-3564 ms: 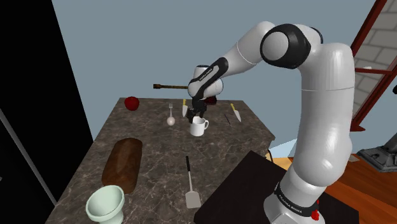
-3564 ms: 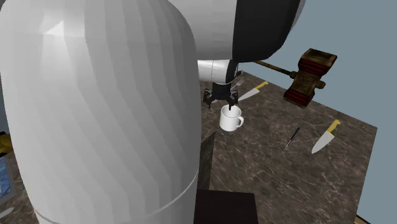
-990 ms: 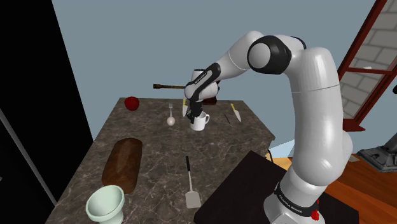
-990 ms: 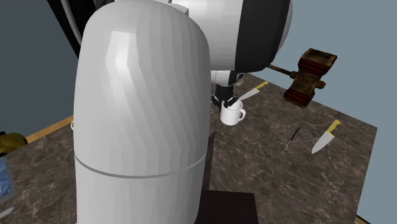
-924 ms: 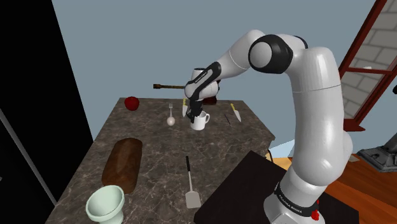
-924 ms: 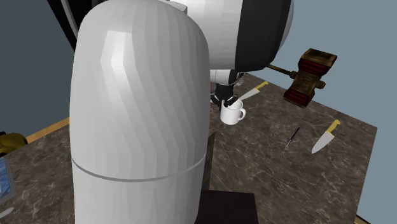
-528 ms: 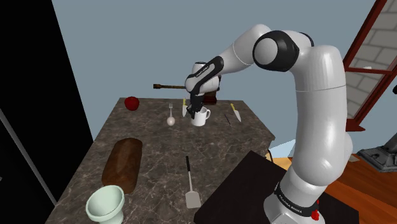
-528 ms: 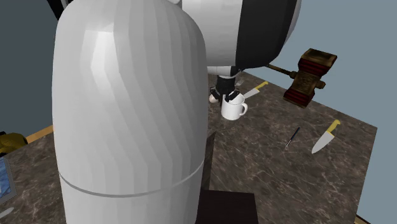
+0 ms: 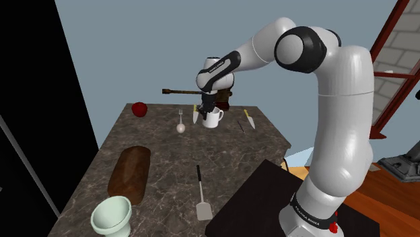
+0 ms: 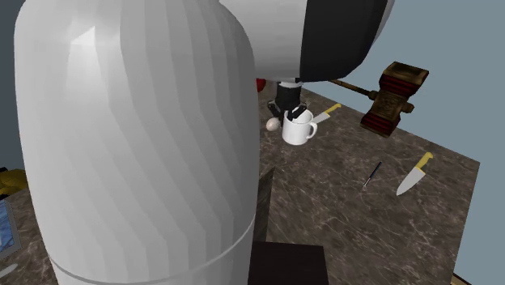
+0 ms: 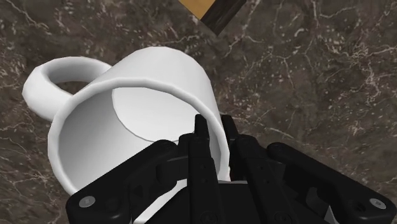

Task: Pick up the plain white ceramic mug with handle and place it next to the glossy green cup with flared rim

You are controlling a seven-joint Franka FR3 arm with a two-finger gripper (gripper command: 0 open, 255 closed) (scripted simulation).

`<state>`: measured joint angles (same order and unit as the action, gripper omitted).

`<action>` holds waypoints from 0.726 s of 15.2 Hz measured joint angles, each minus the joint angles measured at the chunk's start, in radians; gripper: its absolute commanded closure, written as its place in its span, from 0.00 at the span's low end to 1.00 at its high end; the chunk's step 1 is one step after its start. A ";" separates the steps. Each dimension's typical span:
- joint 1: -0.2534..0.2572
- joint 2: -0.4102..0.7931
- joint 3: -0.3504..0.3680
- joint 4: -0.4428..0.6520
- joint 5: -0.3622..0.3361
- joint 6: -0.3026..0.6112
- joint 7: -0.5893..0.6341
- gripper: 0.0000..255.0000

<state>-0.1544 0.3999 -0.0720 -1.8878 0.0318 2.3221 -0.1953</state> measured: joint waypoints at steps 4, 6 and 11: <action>0.000 -0.028 -0.002 0.021 -0.003 -0.049 0.001 1.00; 0.001 -0.045 -0.002 0.025 -0.005 -0.070 0.002 1.00; 0.002 -0.074 -0.004 0.054 -0.008 -0.127 0.004 1.00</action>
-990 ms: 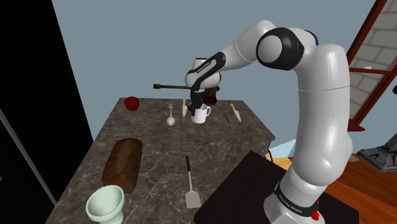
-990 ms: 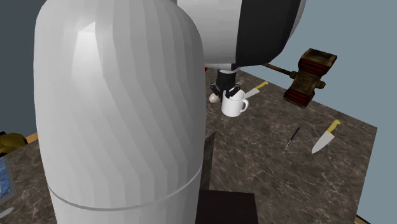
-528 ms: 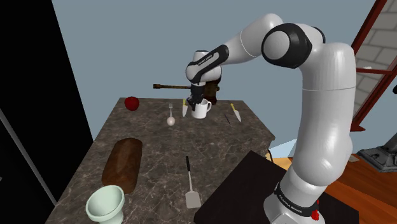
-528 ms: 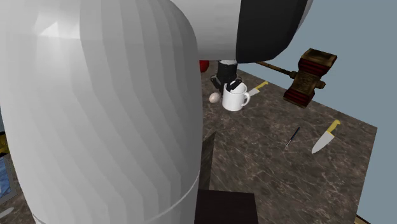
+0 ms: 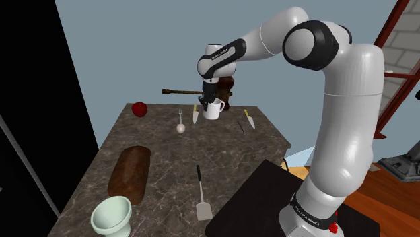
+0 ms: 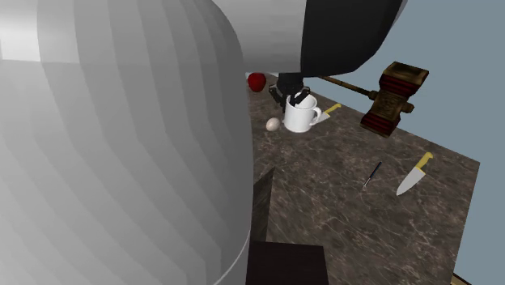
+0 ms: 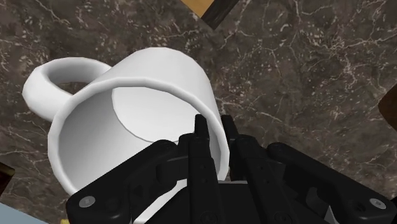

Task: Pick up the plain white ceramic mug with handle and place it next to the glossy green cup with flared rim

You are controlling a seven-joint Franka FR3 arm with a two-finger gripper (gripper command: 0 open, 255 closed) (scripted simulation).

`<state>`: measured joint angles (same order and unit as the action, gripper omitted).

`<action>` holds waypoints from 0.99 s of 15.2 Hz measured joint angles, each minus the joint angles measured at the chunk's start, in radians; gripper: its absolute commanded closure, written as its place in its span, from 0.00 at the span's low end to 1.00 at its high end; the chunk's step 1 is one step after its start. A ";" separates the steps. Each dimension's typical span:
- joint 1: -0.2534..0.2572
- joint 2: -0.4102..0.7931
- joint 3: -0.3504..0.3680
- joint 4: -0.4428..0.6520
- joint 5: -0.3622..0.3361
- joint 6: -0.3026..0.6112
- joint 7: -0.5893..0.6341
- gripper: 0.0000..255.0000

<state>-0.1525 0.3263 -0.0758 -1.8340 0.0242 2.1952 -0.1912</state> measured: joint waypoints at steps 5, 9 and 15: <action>0.002 -0.031 -0.001 0.020 -0.003 -0.052 0.003 1.00; 0.039 -0.113 0.016 -0.091 -0.016 -0.022 0.061 1.00; 0.101 -0.262 0.058 -0.292 -0.035 0.030 0.174 1.00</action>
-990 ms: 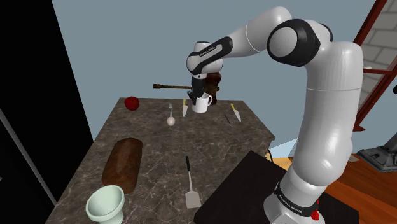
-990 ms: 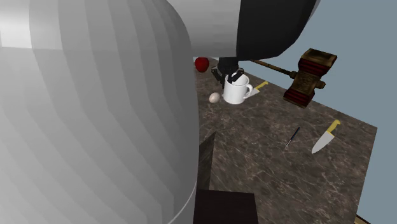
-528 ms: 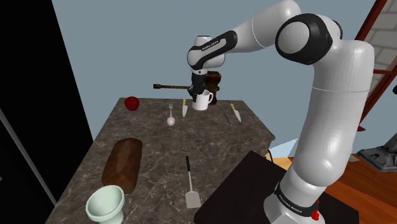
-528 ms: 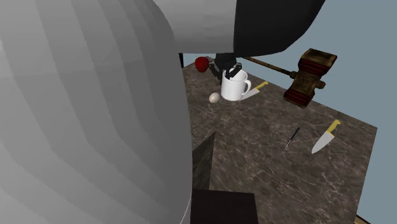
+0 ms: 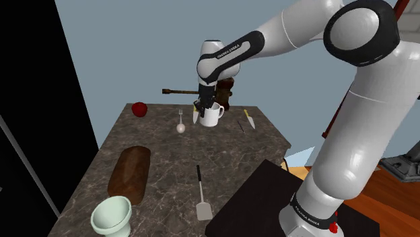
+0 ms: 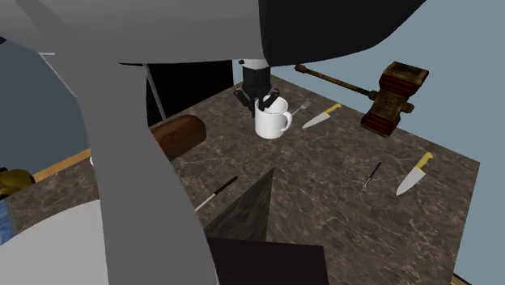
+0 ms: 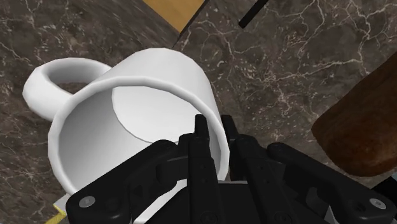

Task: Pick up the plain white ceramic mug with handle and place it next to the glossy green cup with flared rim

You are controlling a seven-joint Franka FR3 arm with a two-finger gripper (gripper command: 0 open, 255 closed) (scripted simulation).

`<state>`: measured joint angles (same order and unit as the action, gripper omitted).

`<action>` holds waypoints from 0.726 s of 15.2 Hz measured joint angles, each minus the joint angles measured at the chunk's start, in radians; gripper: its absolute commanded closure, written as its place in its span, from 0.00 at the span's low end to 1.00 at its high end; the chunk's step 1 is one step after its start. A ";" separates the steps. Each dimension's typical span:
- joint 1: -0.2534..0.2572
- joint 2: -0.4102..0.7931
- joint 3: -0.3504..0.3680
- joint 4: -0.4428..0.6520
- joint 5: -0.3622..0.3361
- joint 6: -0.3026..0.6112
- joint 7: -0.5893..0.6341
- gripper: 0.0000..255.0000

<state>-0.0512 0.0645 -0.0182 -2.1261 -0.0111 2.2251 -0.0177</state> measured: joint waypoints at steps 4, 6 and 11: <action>0.044 -0.074 0.040 -0.093 -0.005 0.018 0.087 1.00; 0.064 -0.101 0.061 -0.128 -0.005 0.025 0.128 1.00; 0.118 -0.198 0.122 -0.227 0.006 0.027 0.236 1.00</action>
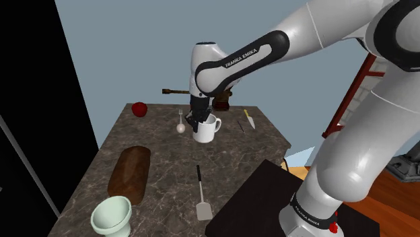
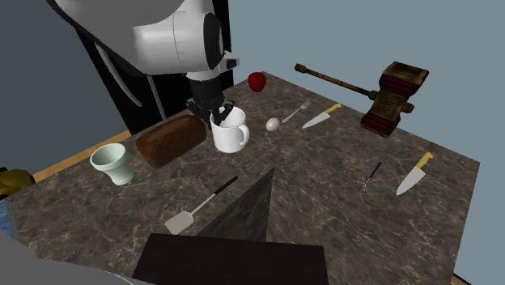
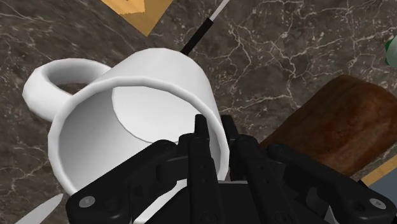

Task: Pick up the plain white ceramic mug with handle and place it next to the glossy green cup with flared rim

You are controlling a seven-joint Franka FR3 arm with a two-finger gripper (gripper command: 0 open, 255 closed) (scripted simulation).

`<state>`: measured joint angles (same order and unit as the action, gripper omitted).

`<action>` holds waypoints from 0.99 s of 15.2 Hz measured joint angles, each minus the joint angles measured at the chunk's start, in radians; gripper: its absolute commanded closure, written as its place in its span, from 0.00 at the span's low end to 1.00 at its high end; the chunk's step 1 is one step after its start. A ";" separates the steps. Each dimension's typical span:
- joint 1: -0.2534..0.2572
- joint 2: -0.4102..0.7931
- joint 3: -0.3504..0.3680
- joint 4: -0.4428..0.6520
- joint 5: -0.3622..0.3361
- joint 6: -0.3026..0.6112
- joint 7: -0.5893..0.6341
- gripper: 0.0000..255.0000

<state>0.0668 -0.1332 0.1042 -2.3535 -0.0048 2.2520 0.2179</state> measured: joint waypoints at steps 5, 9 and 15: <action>0.058 -0.054 0.073 -0.061 0.019 0.006 0.117 1.00; 0.109 -0.105 0.136 -0.099 0.045 -0.006 0.213 1.00; 0.179 -0.106 0.238 -0.107 0.071 0.003 0.366 1.00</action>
<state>0.2461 -0.2390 0.3423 -2.4606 0.0658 2.2554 0.5835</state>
